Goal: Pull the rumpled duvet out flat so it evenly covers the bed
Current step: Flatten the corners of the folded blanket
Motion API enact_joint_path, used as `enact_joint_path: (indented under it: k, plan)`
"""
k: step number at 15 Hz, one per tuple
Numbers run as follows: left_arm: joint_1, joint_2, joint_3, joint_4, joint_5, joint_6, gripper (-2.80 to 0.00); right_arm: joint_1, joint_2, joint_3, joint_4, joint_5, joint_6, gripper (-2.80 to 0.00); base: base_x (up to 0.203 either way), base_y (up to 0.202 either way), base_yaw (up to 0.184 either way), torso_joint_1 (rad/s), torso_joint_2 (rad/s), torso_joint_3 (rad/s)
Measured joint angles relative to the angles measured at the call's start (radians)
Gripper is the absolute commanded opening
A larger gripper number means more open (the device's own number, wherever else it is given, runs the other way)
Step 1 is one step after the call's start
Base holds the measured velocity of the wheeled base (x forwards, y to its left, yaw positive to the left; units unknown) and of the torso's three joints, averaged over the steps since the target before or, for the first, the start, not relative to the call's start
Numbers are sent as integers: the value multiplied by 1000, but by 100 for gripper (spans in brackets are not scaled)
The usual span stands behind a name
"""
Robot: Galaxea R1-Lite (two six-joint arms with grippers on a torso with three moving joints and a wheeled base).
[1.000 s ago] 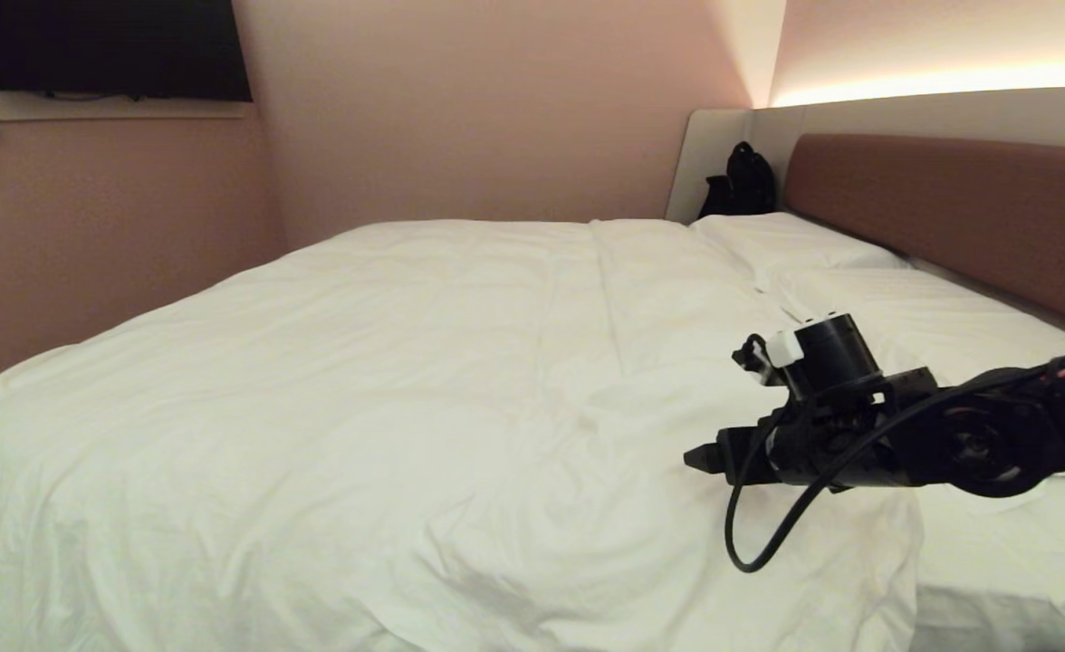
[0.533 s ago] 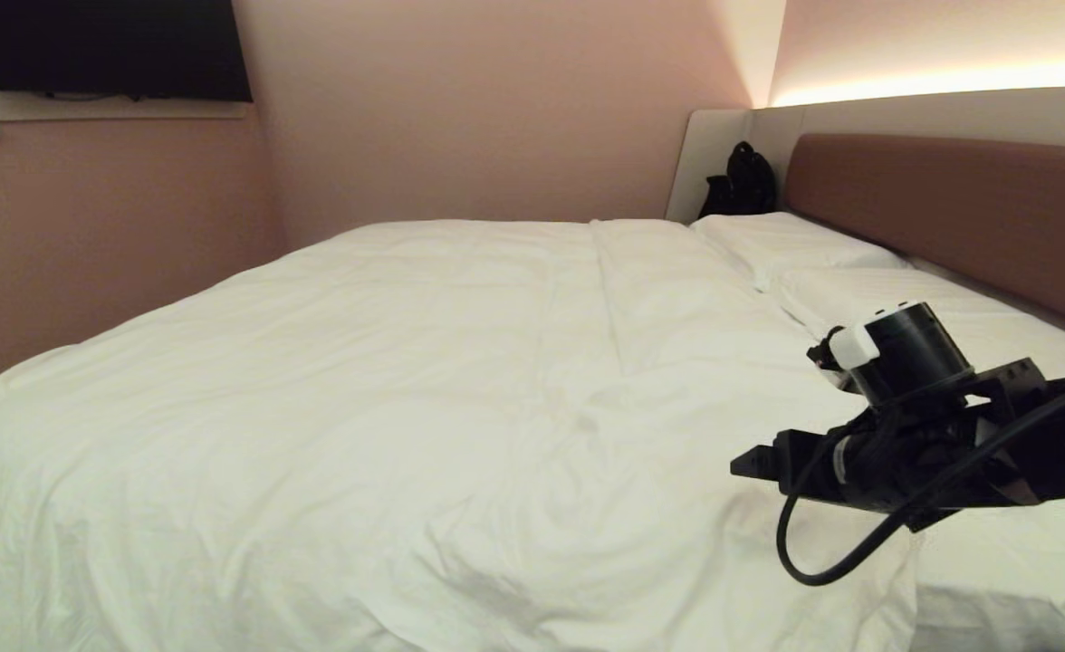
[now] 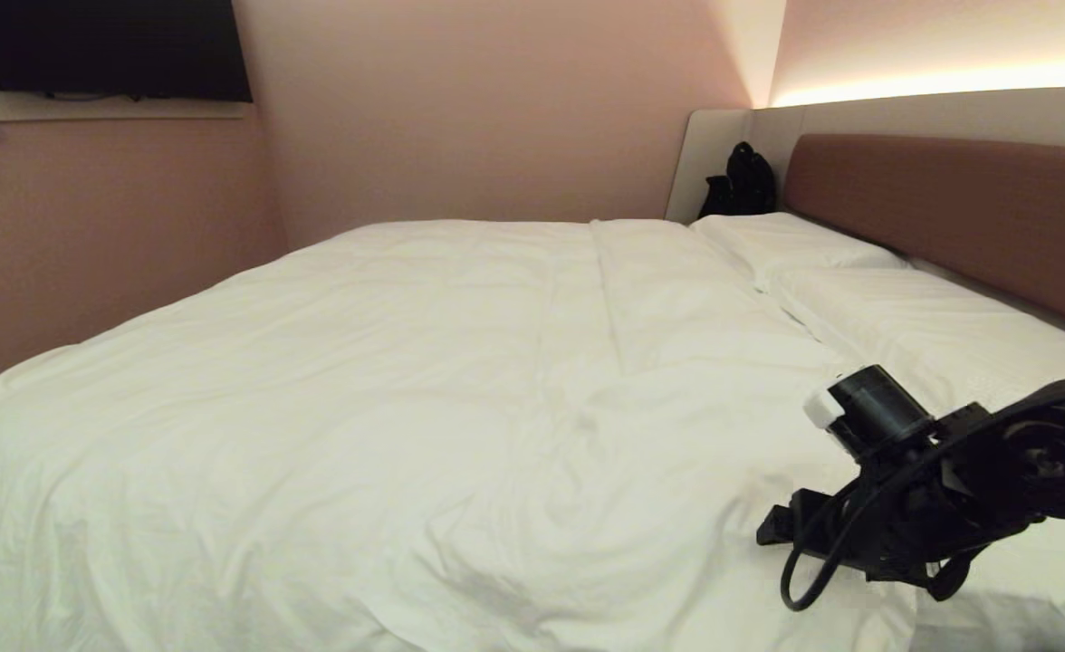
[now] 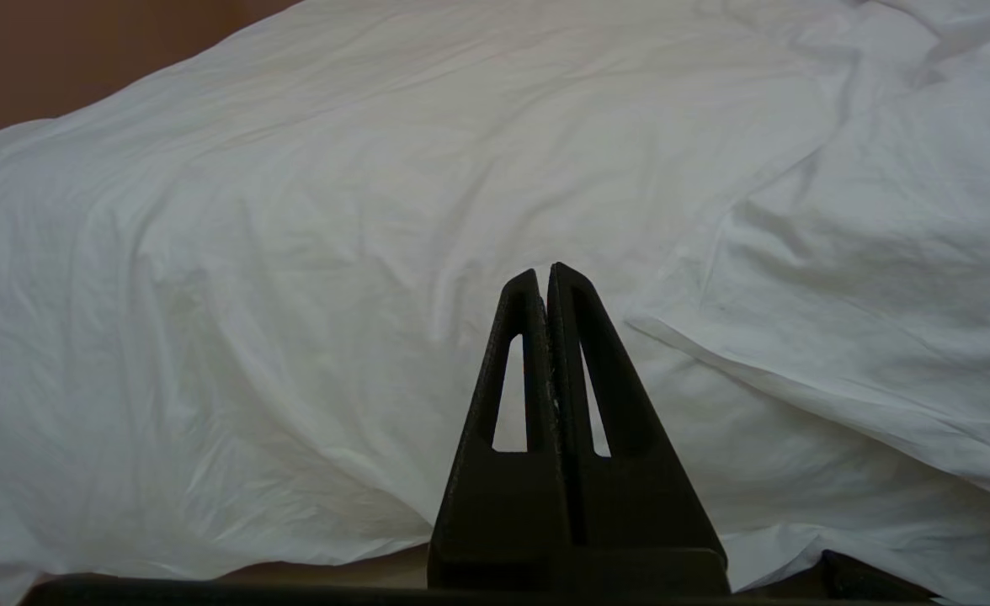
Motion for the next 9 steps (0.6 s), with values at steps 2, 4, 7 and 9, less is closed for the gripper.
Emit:
enact_joint_path:
  k: [2, 4, 7, 9]
  plan:
    - [0, 0, 0, 0, 0, 0, -280, -14, 40, -10, -25, 6, -7, 0, 0, 0, 0, 0, 0, 0]
    - [0, 0, 0, 0, 0, 0, -280, -21, 88, -16, -67, 13, -13, 0, 0, 0, 0, 0, 0, 0]
    - [0, 0, 0, 0, 0, 0, -280, -15, 98, -18, -125, 24, -11, 0, 0, 0, 0, 0, 0, 0]
    - [0, 0, 0, 0, 0, 0, -280, -9, 85, -18, -141, 31, -5, 0, 0, 0, 0, 0, 0, 0]
